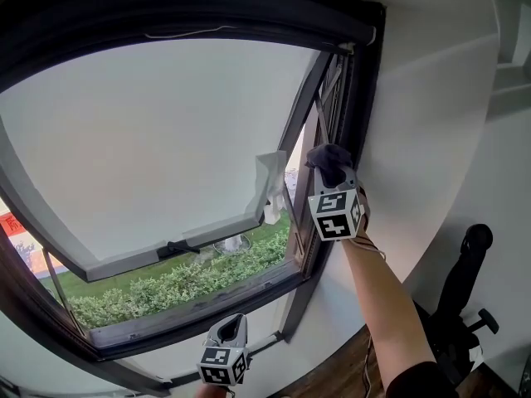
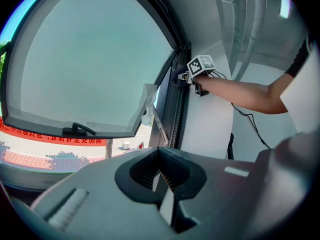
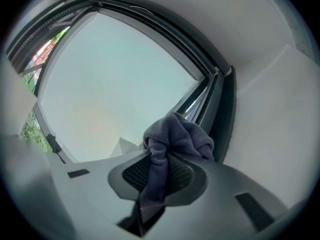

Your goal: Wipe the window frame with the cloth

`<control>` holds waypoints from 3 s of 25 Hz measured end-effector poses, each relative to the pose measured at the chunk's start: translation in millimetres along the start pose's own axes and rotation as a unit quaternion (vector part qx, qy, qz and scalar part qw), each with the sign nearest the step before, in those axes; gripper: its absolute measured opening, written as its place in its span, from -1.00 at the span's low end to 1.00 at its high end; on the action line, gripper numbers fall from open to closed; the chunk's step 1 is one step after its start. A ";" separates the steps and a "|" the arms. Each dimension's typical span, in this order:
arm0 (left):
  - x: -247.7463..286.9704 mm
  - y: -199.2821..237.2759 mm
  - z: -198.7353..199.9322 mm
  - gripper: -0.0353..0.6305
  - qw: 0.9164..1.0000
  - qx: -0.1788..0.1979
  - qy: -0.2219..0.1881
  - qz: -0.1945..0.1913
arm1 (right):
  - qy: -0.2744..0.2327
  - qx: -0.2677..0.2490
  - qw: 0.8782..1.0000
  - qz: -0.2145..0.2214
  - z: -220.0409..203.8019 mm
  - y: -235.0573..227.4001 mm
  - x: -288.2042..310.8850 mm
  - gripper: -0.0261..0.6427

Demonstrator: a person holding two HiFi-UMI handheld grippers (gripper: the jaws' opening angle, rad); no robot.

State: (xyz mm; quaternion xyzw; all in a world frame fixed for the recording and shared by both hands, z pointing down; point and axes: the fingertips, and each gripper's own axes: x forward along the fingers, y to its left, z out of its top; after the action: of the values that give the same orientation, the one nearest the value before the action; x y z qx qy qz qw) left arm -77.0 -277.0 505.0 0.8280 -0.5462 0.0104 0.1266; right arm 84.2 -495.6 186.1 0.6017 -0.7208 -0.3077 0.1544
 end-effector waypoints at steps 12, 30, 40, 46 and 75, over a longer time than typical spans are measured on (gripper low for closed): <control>-3.5 -4.8 -3.6 -0.87 1.000 0.001 0.001 -0.001 | 0.029 -0.002 0.999 0.022 -32.5 26.0 -5.0 -0.72; -8.7 3.4 -9.5 -0.87 1.000 -0.002 0.008 0.008 | 0.058 0.009 0.997 0.045 -88.7 70.3 -15.7 -0.72; -4.5 -1.6 -12.4 -0.87 1.000 0.005 0.013 0.004 | 0.073 0.024 0.995 0.059 -114.5 91.4 -20.9 -0.72; -3.0 -0.8 -11.2 -0.87 1.000 0.005 0.010 0.011 | 0.071 0.025 0.995 0.059 -121.2 97.3 -22.3 -0.72; 1.9 -1.3 -21.2 -0.87 0.999 0.016 0.028 0.011 | 0.124 0.068 0.986 0.091 -178.5 141.6 -30.9 -0.72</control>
State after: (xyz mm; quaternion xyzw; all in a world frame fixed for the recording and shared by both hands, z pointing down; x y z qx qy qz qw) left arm -72.5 -273.6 525.5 0.8229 -0.5517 0.0436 0.1284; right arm 87.7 -499.6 416.1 0.5761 -0.7672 -0.1653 0.2284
